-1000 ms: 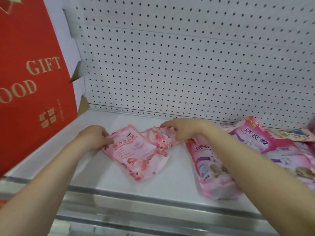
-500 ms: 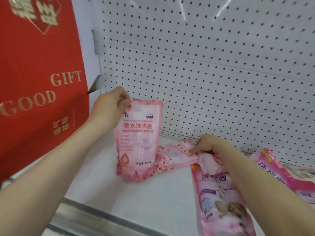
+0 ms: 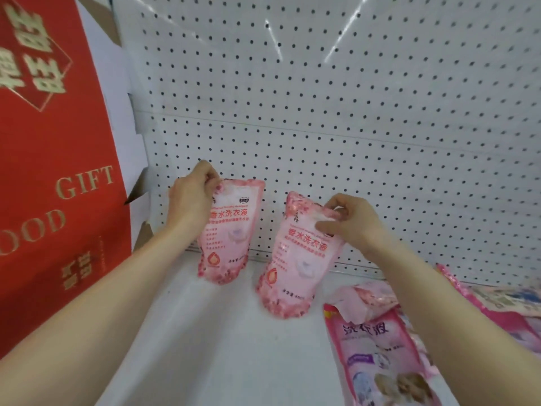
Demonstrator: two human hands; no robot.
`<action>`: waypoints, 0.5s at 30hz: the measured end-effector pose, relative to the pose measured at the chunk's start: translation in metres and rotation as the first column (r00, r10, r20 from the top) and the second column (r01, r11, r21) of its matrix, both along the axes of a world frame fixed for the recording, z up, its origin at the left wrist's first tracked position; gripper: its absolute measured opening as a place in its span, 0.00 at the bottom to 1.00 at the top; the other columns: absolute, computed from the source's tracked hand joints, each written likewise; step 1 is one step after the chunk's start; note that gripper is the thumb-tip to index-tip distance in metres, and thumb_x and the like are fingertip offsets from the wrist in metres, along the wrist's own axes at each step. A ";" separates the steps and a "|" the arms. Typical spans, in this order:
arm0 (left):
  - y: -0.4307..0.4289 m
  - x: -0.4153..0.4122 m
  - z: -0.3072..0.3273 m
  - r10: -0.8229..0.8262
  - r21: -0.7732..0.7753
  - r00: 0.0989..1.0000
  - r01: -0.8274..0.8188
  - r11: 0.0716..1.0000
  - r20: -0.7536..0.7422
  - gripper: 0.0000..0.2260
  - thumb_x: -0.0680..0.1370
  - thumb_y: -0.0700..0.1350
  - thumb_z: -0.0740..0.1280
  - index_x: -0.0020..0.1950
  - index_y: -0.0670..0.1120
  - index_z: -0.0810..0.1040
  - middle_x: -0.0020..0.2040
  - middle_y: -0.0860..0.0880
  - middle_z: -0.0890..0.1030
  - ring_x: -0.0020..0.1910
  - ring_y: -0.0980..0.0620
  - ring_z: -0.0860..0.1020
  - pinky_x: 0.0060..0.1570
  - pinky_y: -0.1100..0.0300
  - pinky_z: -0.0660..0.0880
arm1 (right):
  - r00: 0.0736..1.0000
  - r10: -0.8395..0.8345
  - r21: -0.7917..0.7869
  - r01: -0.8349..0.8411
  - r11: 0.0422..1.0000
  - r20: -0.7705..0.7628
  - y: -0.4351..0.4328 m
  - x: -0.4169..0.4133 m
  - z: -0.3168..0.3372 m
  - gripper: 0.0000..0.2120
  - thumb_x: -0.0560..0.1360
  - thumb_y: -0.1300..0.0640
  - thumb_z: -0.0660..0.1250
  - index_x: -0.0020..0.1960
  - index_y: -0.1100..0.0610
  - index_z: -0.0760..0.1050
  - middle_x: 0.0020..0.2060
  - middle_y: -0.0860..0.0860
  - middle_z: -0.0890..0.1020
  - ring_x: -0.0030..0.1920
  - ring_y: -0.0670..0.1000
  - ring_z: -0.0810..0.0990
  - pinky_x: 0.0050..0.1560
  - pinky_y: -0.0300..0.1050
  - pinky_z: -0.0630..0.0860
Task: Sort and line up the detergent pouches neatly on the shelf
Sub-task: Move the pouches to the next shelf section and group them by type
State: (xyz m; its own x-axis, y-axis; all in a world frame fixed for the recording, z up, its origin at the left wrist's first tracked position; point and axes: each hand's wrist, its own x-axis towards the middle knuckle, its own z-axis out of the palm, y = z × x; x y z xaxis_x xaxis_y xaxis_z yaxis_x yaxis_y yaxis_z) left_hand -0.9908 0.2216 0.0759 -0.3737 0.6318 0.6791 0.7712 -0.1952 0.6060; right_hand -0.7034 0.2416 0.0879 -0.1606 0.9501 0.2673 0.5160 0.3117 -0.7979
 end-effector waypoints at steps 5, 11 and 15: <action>0.022 -0.006 -0.007 -0.099 -0.109 0.995 0.102 0.989 0.033 0.07 0.81 0.44 0.62 0.43 0.50 0.72 0.38 0.50 0.80 0.35 0.51 0.77 0.33 0.58 0.71 | 0.987 -0.094 0.200 0.066 0.978 0.130 -0.017 -0.017 0.015 0.11 0.69 0.64 0.75 0.42 0.51 0.77 0.36 0.45 0.80 0.36 0.45 0.78 0.34 0.38 0.71; 0.027 -0.020 -0.015 -0.172 -0.110 0.982 0.180 0.977 0.074 0.02 0.79 0.47 0.66 0.47 0.51 0.78 0.44 0.55 0.82 0.46 0.55 0.79 0.45 0.62 0.72 | 0.990 -0.133 0.229 0.119 0.966 0.045 -0.005 -0.027 0.017 0.08 0.72 0.63 0.74 0.48 0.52 0.82 0.45 0.48 0.84 0.47 0.49 0.82 0.46 0.43 0.79; 0.022 -0.022 -0.017 -0.193 -0.131 0.980 0.197 0.971 0.048 0.05 0.80 0.46 0.65 0.54 0.51 0.79 0.51 0.52 0.83 0.50 0.54 0.79 0.51 0.59 0.73 | 0.993 -0.119 0.217 0.111 0.970 0.025 0.006 -0.046 0.007 0.09 0.72 0.63 0.74 0.46 0.50 0.81 0.44 0.46 0.84 0.48 0.49 0.83 0.51 0.48 0.81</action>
State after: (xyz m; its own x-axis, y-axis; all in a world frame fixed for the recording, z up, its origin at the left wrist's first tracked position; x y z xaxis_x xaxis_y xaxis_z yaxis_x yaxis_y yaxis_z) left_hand -1.0131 0.2440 0.0593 -0.2563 0.7797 0.5712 0.7042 -0.2542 0.6630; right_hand -0.7493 0.2471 0.0952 -0.0678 0.8838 0.4630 0.5866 0.4107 -0.6980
